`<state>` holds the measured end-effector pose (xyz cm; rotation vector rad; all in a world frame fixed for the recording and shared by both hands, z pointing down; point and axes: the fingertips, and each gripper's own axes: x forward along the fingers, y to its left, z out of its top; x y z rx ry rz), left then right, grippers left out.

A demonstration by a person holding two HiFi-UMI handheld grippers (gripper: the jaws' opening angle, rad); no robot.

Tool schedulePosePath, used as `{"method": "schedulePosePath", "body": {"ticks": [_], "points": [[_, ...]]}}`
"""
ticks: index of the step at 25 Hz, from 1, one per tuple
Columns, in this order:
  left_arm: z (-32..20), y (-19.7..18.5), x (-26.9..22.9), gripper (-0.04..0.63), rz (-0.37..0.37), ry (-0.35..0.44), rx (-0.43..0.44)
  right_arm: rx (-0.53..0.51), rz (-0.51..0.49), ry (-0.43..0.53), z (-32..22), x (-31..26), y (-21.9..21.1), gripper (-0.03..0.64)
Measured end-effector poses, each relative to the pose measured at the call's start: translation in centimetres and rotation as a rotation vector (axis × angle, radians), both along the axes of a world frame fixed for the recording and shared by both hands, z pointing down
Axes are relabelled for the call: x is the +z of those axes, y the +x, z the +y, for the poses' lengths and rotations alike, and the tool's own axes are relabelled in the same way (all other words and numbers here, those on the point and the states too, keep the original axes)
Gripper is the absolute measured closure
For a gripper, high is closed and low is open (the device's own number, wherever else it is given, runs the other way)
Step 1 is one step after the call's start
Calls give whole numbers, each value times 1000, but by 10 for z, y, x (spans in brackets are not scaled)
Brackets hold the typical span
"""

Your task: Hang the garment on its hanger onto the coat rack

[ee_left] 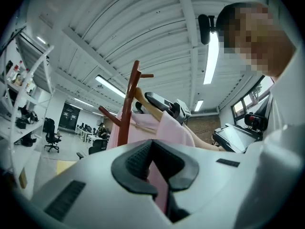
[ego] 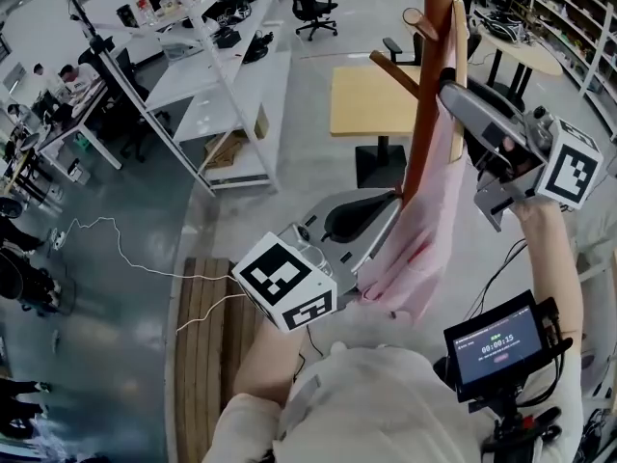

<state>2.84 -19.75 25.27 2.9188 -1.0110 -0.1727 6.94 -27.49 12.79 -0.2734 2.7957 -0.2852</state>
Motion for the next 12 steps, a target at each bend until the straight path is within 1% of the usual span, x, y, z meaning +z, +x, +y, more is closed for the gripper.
{"method": "schedulePosePath", "body": {"ticks": [2, 5, 7, 9, 10, 12], "points": [[2, -1, 2, 591, -1, -2, -18, 81, -34, 13, -5, 0, 7, 419], [2, -5, 2, 591, 7, -8, -46, 171, -140, 54, -6, -2, 17, 419], [1, -8, 4, 591, 11, -17, -59, 171, -210, 59, -5, -3, 23, 419], [0, -10, 8, 591, 12, -25, -70, 136, -303, 19, -4, 0, 33, 420], [1, -10, 10, 591, 12, -27, -75, 116, -331, -1, -3, 3, 37, 420], [1, -8, 16, 591, 14, -32, -90, 95, -332, -9, 1, 13, 42, 420]]}}
